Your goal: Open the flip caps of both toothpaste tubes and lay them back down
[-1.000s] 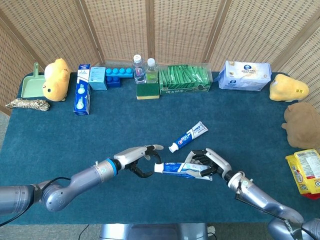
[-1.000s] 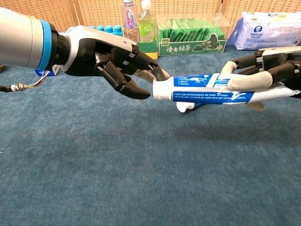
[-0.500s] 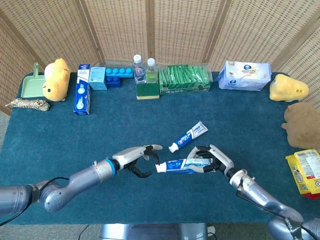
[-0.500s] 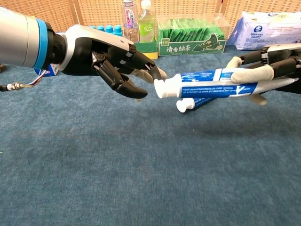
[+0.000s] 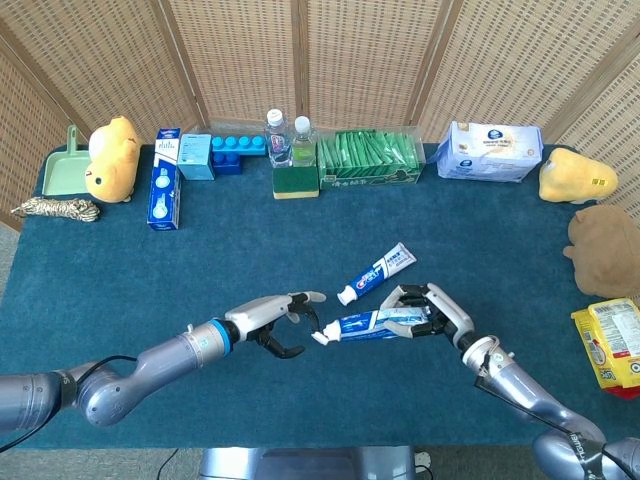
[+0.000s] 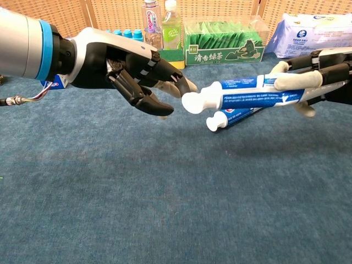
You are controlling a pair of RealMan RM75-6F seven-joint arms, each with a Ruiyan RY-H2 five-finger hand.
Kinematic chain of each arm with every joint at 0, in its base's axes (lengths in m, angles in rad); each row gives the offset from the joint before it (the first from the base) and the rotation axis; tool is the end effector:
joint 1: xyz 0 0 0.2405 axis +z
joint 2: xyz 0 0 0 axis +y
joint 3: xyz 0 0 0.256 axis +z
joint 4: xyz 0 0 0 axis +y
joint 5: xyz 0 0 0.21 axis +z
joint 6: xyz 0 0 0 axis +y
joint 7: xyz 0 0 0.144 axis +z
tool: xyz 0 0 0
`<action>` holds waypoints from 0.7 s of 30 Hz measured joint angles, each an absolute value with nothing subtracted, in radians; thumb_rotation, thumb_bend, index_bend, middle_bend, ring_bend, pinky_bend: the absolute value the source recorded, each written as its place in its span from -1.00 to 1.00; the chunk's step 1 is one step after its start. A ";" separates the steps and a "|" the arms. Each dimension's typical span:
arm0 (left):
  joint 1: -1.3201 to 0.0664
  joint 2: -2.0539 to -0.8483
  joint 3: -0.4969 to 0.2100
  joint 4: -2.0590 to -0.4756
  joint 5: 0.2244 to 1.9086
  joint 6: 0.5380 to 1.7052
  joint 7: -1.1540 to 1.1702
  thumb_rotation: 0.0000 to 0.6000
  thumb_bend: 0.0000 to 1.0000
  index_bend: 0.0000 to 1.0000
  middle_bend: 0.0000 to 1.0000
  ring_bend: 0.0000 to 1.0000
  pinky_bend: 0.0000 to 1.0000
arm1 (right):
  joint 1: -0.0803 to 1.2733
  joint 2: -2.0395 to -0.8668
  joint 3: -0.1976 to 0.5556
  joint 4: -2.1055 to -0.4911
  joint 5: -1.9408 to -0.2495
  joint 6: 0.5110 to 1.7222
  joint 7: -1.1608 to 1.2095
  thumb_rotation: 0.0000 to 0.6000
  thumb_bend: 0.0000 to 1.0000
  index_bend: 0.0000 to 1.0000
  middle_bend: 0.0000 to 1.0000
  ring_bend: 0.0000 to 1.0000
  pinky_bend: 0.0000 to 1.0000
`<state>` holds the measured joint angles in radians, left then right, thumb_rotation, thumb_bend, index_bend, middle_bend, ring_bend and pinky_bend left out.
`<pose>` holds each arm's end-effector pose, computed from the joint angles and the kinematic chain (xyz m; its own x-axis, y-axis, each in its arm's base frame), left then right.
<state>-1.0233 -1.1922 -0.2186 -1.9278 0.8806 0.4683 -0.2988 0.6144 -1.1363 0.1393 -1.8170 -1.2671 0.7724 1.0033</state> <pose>-0.0424 0.3017 0.0150 -0.0100 0.8418 0.5397 0.9464 -0.1662 0.2768 -0.1765 -0.2936 0.0611 -0.6213 -0.5542 0.5539 -0.7584 0.2475 -0.6030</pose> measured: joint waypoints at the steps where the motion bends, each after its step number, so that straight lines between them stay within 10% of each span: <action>1: -1.022 -1.189 -0.219 -1.932 0.883 0.469 -0.299 1.00 -0.29 -0.22 -0.86 -0.91 -0.52 | 0.612 -1.138 0.143 -1.817 -1.257 0.774 0.996 1.00 0.00 0.77 0.54 0.34 0.45; 21: -0.948 -1.077 -0.252 -2.016 0.958 0.510 -0.343 1.00 -0.29 -0.29 -0.87 -0.93 -0.52 | 0.563 -1.144 0.177 -1.850 -1.219 0.814 0.872 1.00 -0.01 0.76 0.53 0.33 0.42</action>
<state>-0.9477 -1.0767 -0.2522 -2.0159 0.9585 0.5097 -0.3428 0.5626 -1.1444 0.1767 -1.8496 -1.2186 0.8137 0.8718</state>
